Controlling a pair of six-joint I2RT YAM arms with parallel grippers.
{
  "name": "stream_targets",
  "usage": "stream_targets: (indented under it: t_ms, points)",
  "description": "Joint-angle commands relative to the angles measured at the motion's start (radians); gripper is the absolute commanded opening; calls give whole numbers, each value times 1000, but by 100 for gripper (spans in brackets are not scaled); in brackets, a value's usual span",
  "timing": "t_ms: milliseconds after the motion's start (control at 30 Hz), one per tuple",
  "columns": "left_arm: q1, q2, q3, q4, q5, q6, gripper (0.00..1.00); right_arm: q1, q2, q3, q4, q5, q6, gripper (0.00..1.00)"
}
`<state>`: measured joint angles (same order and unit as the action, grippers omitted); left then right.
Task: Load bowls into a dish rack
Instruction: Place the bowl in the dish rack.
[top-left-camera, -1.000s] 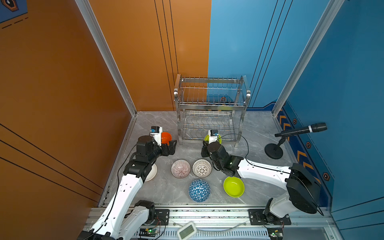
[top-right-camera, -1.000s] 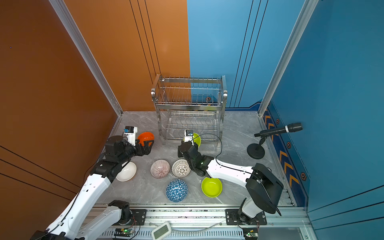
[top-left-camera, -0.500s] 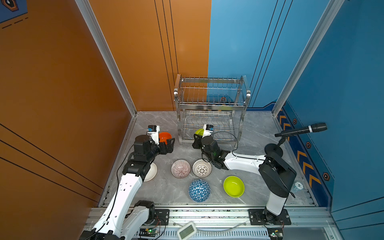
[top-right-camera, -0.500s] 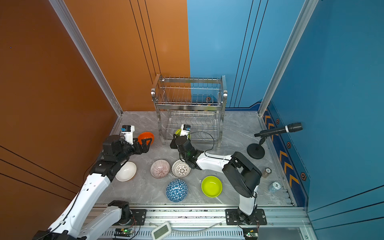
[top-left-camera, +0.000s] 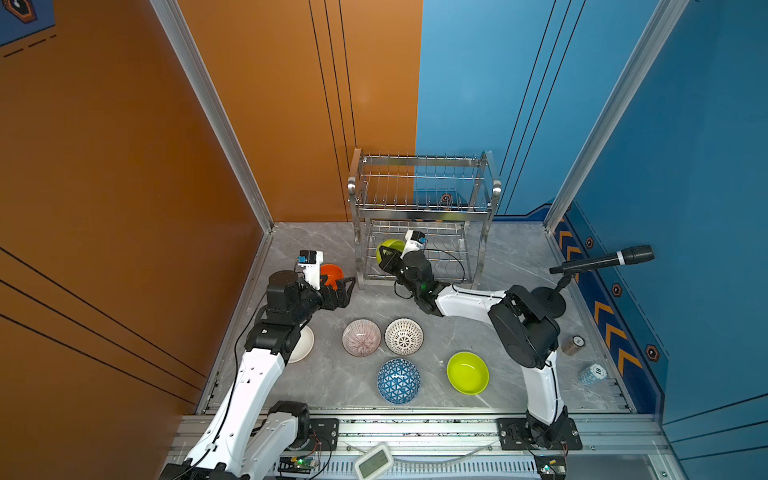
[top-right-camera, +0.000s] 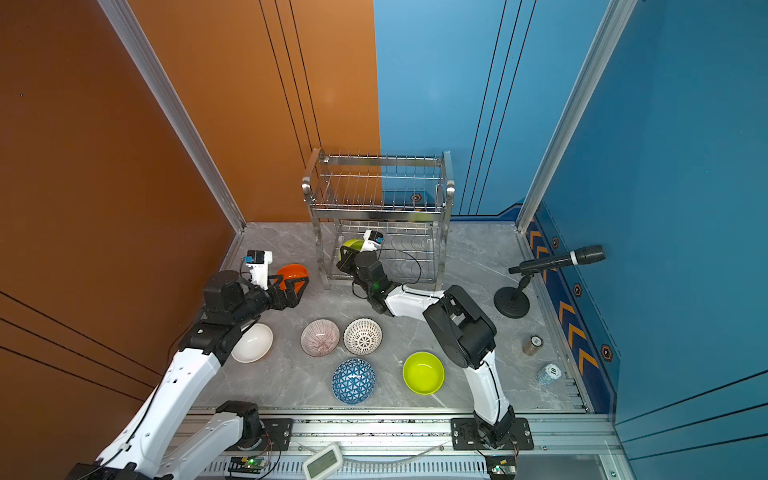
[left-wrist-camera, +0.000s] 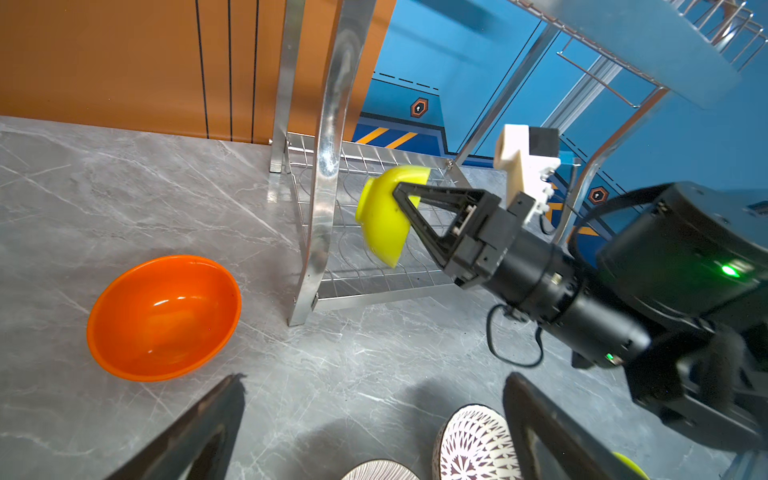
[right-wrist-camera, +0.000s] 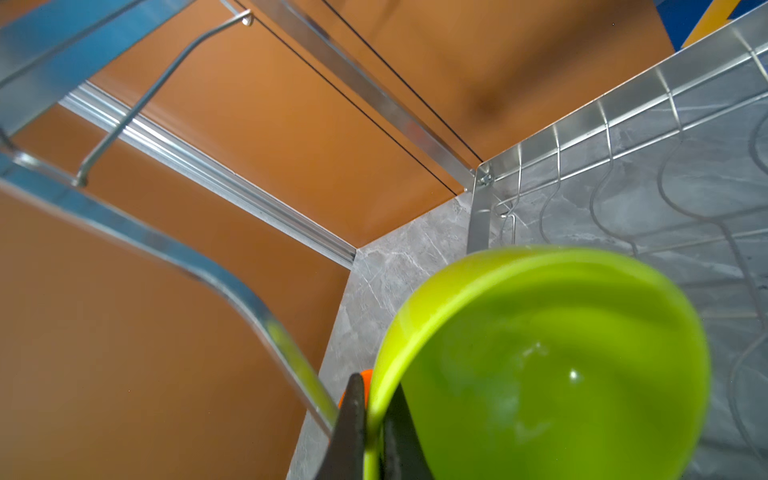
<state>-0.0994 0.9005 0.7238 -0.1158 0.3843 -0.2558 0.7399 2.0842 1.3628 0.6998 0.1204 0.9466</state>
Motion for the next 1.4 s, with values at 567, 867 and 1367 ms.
stream_targets:
  t_ms: [567,867,1367]
  points:
    - [-36,16,-15,27,73,7,98,-134,340,415,181,-329,207,0]
    - [-49,32,-14,21,65,16,98,-145,488,628,174,-396,252,0]
    - [-68,46,-14,10,58,37,98,-184,645,859,118,-421,299,0]
